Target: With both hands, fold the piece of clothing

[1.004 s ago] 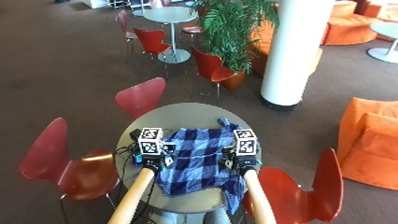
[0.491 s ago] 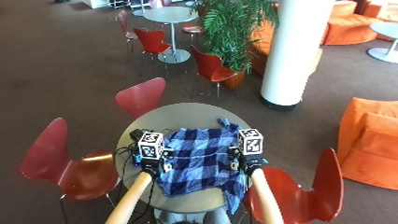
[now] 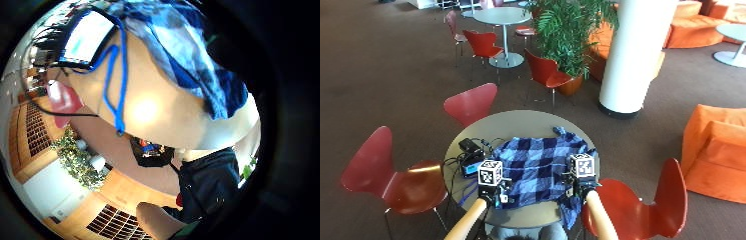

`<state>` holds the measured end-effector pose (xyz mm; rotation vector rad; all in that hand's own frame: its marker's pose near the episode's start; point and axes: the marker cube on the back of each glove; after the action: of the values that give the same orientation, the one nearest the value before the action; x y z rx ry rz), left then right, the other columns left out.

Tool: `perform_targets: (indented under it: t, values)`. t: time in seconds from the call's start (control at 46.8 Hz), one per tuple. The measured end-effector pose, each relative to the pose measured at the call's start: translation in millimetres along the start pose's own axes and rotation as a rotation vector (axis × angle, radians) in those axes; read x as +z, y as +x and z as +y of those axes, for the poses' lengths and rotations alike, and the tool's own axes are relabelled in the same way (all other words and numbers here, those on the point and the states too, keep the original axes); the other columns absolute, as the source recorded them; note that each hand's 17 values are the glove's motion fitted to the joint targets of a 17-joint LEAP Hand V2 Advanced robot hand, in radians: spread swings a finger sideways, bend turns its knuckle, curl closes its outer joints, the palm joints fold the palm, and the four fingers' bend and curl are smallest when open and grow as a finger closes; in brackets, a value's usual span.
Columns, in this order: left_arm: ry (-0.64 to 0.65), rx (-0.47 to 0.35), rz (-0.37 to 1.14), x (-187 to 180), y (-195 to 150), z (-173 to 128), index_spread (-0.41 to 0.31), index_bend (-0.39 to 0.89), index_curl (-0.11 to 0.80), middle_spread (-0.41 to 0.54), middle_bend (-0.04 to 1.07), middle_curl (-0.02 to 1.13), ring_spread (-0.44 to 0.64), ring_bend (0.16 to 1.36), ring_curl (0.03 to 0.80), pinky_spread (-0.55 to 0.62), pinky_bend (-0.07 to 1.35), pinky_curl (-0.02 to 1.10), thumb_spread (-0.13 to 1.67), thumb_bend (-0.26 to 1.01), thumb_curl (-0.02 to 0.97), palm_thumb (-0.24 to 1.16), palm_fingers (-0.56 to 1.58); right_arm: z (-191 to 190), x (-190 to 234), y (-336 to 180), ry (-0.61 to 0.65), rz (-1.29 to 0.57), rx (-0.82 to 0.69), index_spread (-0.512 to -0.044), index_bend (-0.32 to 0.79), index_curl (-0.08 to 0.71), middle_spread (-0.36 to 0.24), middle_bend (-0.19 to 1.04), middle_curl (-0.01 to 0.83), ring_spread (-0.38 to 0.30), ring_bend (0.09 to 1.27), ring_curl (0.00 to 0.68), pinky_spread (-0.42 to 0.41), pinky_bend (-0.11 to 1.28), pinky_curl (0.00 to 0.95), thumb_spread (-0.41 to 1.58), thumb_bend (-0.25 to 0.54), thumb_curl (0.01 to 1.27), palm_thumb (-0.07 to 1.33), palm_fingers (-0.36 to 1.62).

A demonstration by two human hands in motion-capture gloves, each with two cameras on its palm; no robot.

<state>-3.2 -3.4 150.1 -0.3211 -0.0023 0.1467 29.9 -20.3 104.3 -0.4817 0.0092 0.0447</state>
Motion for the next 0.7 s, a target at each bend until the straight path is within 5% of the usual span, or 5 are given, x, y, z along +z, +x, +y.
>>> perform_targets:
  t: [0.171, 0.363, 0.491, 0.598, 0.705]
  values:
    - [-0.197, -0.097, -0.038, 11.1, 15.1, 37.2, -0.153, 0.11, 0.209, 0.211, 0.11, 0.19, 0.27, 0.69, 0.301, 0.11, 0.86, 0.41, 0.92, -0.03, 0.286, 0.20, 0.04, 34.8, 11.8, -26.9, 0.099, 0.070, -0.177, -0.441, 0.12, 0.151, -0.029, 0.14, 0.274, 0.103, 0.48, 0.278, 0.241, 0.76, 0.368, 1.01, -0.008, 0.32, 0.62, -0.02]
    - [-0.106, -0.131, -0.100, 12.5, 9.4, 27.1, -0.171, 0.12, 0.199, 0.282, 0.13, 0.16, 0.37, 0.74, 0.296, 0.22, 0.92, 0.40, 0.89, -0.02, 0.305, 0.25, -0.03, 11.3, 26.1, -28.8, 0.106, 0.097, -0.141, -0.456, 0.12, 0.149, 0.013, 0.12, 0.237, 0.142, 0.46, 0.268, 0.258, 0.81, 0.372, 0.96, -0.022, 0.34, 0.65, -0.11]
    - [-0.075, -0.126, -0.093, 10.5, 12.1, 29.4, -0.176, 0.24, 0.259, 0.145, 0.27, 0.22, 0.28, 0.65, 0.263, 0.12, 0.79, 0.36, 0.95, 0.01, 0.317, 0.34, 0.22, 11.2, 29.0, -30.3, 0.085, 0.085, -0.116, -0.457, 0.14, 0.159, 0.021, 0.15, 0.227, 0.154, 0.44, 0.263, 0.253, 0.81, 0.370, 0.95, -0.002, 0.36, 0.72, -0.07]
    - [-0.028, -0.086, -0.125, 16.0, 13.9, 24.4, -0.186, 0.21, 0.284, -0.002, 0.32, 0.26, 0.04, 0.59, 0.250, -0.13, 0.83, 0.36, 1.02, 0.04, 0.327, 0.45, 0.69, 29.9, 32.3, -33.7, 0.028, 0.097, -0.141, -0.448, 0.19, 0.194, -0.047, 0.24, 0.269, 0.078, 0.46, 0.275, 0.170, 0.74, 0.346, 0.95, 0.005, 0.39, 0.78, 0.19]
    - [0.073, -0.041, -0.177, 49.7, -2.8, -27.9, -0.197, 0.18, 0.311, -0.083, 0.32, 0.31, -0.10, 0.55, 0.283, -0.24, 0.84, 0.39, 1.07, 0.05, 0.331, 0.52, 0.86, 18.4, 21.0, -37.1, 0.271, 0.140, -0.139, -0.421, 0.17, 0.221, -0.103, 0.24, 0.292, -0.042, 0.52, 0.294, 0.026, 0.70, 0.329, 0.95, 0.005, 0.41, 0.84, 0.42]
